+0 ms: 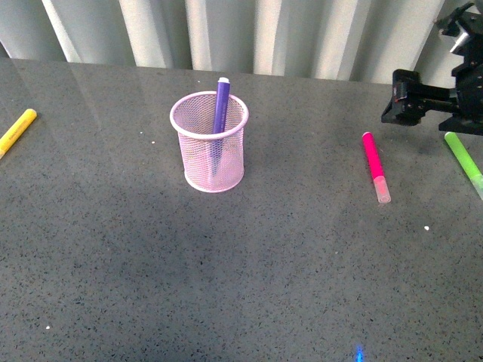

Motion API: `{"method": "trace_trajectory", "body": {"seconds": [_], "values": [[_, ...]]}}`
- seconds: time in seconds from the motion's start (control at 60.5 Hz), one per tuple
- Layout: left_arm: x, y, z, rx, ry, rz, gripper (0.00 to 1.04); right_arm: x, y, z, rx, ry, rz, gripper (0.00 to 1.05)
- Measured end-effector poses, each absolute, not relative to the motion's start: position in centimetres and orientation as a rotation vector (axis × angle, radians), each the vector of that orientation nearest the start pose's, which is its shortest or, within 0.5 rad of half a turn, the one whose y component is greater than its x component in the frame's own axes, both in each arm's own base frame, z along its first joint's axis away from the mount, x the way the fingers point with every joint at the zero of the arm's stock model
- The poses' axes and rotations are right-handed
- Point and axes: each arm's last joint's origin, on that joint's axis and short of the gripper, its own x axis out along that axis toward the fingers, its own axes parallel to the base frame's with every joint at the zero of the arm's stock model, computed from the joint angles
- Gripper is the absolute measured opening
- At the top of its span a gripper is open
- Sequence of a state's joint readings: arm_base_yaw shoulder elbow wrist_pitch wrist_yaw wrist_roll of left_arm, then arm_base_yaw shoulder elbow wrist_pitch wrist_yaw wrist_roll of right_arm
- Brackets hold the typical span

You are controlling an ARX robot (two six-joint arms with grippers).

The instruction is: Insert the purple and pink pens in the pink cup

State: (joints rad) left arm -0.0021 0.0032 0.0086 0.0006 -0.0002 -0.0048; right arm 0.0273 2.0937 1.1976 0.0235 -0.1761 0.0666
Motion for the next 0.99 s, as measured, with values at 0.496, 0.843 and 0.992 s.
{"method": "trace_trajectory", "body": {"seconds": [0.496,0.843,0.992], "values": [[9.7,0.0,16.6,-0.005,-0.006,-0.002,0.98,43.7,5.6,8.1,0.065,0.910,0.160,0.98],[9.7,0.0,16.6,-0.005,-0.006,-0.002,0.98,43.7,7.5,6.4,0.069,0.930,0.142,0.98],[9.7,0.0,16.6,-0.005,-0.006,-0.002,0.98,43.7,7.5,6.2,0.074,0.925,0.118,0.98]]}}
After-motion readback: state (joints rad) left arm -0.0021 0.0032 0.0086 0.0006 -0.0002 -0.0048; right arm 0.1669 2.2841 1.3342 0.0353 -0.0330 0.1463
